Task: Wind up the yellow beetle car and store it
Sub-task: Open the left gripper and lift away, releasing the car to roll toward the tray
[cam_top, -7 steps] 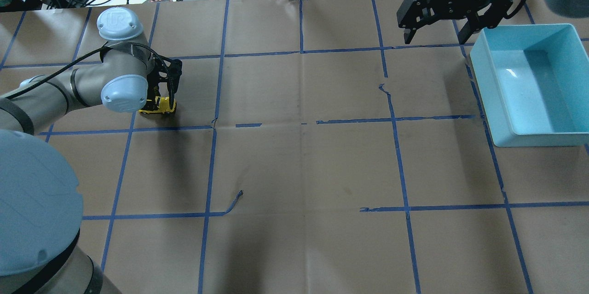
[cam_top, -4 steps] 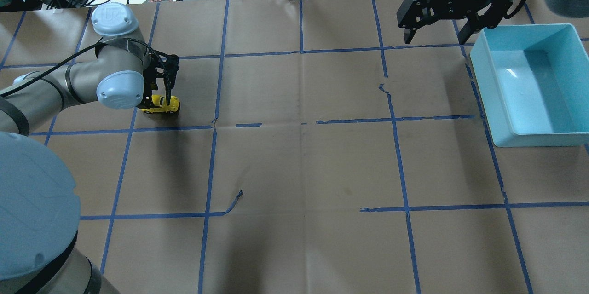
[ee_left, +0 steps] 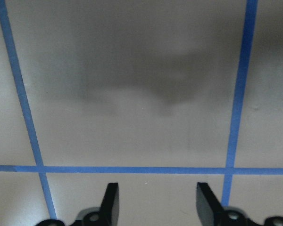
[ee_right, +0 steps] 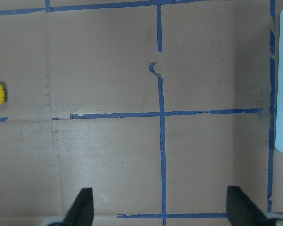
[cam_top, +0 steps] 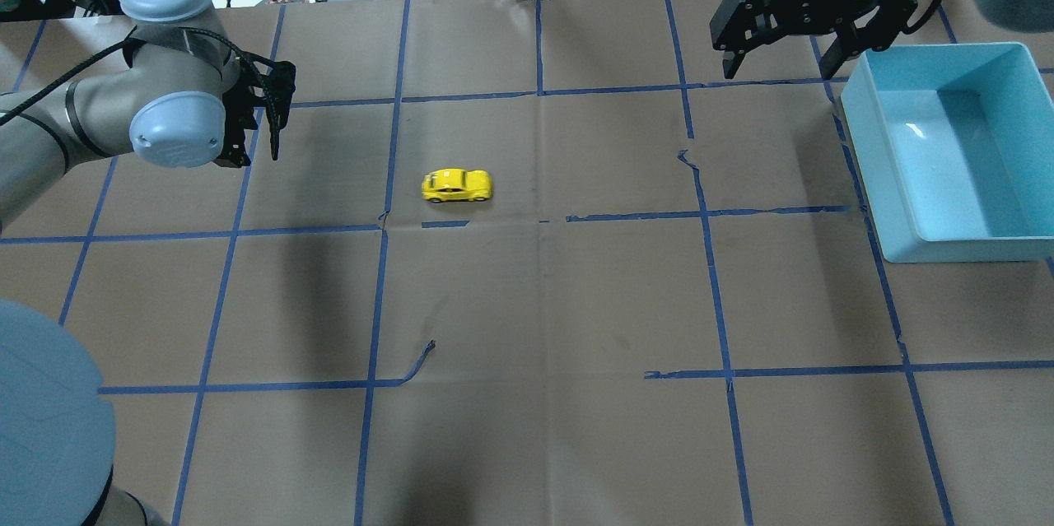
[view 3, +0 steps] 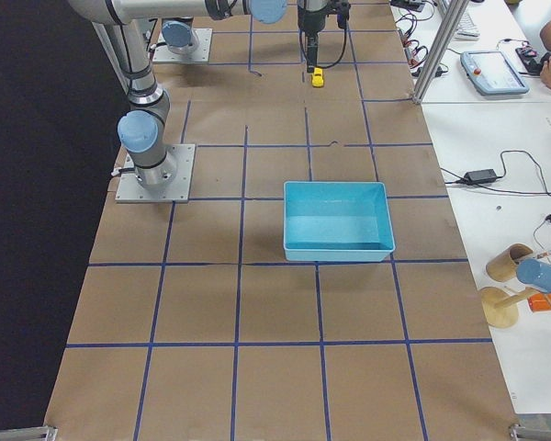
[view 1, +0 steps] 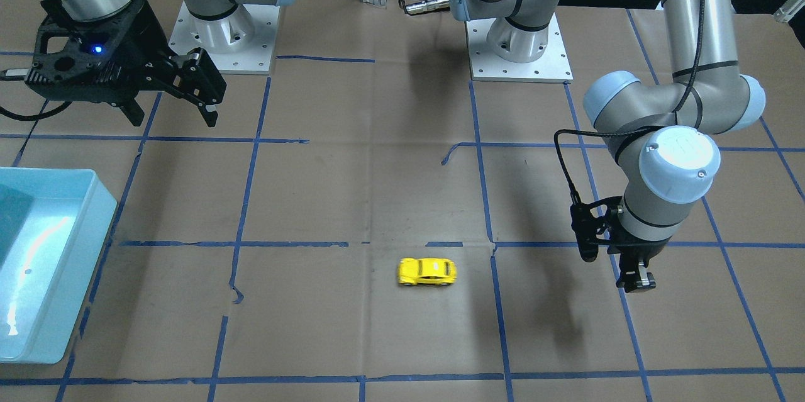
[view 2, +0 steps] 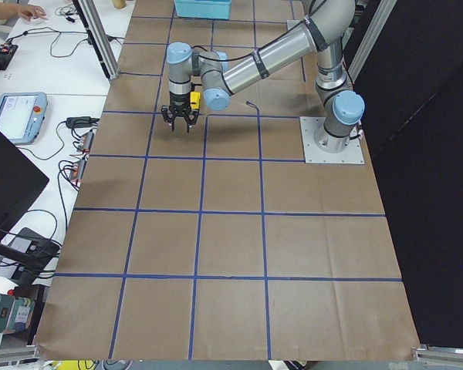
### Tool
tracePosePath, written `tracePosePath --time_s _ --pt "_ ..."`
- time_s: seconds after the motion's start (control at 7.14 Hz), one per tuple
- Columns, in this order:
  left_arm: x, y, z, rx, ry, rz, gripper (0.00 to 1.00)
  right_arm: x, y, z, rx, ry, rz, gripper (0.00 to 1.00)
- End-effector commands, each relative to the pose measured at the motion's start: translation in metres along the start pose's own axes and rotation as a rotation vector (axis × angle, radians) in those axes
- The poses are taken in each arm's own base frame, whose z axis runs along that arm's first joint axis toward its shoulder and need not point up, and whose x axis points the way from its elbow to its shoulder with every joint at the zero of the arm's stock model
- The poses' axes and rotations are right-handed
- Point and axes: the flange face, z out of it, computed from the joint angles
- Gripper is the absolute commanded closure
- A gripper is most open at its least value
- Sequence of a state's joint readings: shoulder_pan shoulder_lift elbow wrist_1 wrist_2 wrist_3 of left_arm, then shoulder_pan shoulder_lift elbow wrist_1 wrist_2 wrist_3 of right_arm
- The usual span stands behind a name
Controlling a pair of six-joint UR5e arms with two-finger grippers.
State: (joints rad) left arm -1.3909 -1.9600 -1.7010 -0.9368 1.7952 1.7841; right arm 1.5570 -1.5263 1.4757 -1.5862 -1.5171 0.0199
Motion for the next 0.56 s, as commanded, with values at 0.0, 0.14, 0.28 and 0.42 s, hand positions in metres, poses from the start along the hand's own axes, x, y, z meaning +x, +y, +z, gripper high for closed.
tracePosePath --time_s 0.0,0.14,0.28,0.42 --pt "0.019 -0.008 -0.03 0.026 0.05 -0.002 0.36 0.0 0.0 0.0 0.0 0.0 0.0 0.0" --pt "0.029 -0.009 -0.059 0.061 0.09 -0.064 0.36 0.0 0.0 0.0 0.0 0.0 0.0 0.0" --pt "0.037 -0.019 -0.086 0.083 0.091 -0.117 0.36 0.0 0.0 0.0 0.0 0.0 0.0 0.0" --pt "0.04 -0.03 -0.102 0.078 0.082 -0.244 0.36 0.0 0.0 0.0 0.0 0.0 0.0 0.0"
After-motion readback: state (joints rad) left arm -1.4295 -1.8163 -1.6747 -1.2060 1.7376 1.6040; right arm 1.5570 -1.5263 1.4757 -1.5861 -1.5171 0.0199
